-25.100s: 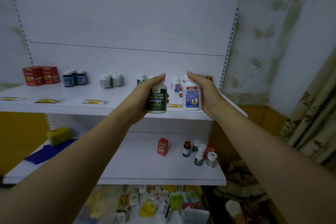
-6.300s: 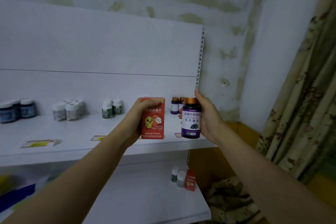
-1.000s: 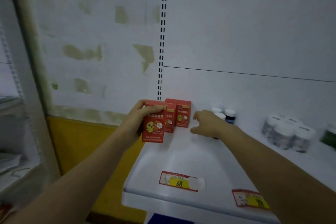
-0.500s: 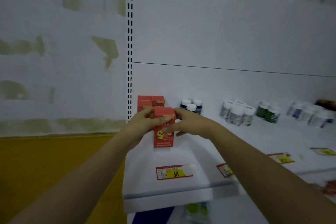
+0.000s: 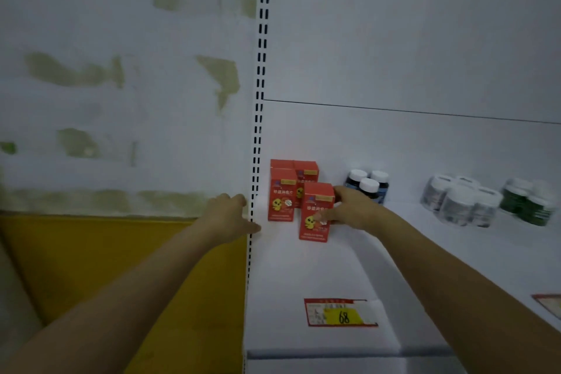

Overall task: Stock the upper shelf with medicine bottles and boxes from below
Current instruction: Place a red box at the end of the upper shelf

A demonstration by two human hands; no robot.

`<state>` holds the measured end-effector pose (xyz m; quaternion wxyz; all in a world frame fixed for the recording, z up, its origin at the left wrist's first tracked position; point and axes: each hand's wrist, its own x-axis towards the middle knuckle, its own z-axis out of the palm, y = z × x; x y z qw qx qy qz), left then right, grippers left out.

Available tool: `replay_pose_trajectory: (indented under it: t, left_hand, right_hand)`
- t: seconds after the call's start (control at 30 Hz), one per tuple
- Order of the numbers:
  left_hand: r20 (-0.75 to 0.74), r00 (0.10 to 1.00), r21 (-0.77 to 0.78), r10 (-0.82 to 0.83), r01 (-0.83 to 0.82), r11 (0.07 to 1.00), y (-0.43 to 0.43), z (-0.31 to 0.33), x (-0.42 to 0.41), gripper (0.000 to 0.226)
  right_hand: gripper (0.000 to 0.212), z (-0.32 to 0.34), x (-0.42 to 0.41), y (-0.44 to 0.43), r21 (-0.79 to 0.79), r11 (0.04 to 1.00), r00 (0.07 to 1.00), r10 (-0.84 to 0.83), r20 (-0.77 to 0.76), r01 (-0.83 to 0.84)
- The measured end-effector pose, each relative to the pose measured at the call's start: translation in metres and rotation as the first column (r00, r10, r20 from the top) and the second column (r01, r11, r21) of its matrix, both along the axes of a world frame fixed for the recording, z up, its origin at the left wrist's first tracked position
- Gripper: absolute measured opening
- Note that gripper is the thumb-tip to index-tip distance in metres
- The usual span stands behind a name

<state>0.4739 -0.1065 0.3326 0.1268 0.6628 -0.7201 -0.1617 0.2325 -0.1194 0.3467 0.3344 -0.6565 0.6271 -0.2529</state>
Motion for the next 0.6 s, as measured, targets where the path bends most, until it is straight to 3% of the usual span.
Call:
replay_pose_trajectory:
  t: [0.1,0.3,0.6]
  left_hand:
    - [-0.070,0.996,0.008,0.055,-0.054,0.998,-0.007,-0.006,0.009,0.069]
    - [-0.189,0.978,0.006,0.092,-0.092,0.996,-0.016,-0.011,0.011,0.065]
    - [-0.180,0.979,0.012,0.097,-0.096,0.995,-0.026,-0.018,0.005,0.064]
  right_hand:
    - [0.044,0.002,0.002,-0.011,-0.019,1.000,1.000,0.003,0.011,-0.002]
    - [0.057,-0.005,0.003,-0.033,-0.119,0.990,0.996,-0.066,0.064,0.074]
    - [0.051,-0.010,0.003,-0.046,-0.190,0.979,0.994,-0.087,-0.068,0.073]
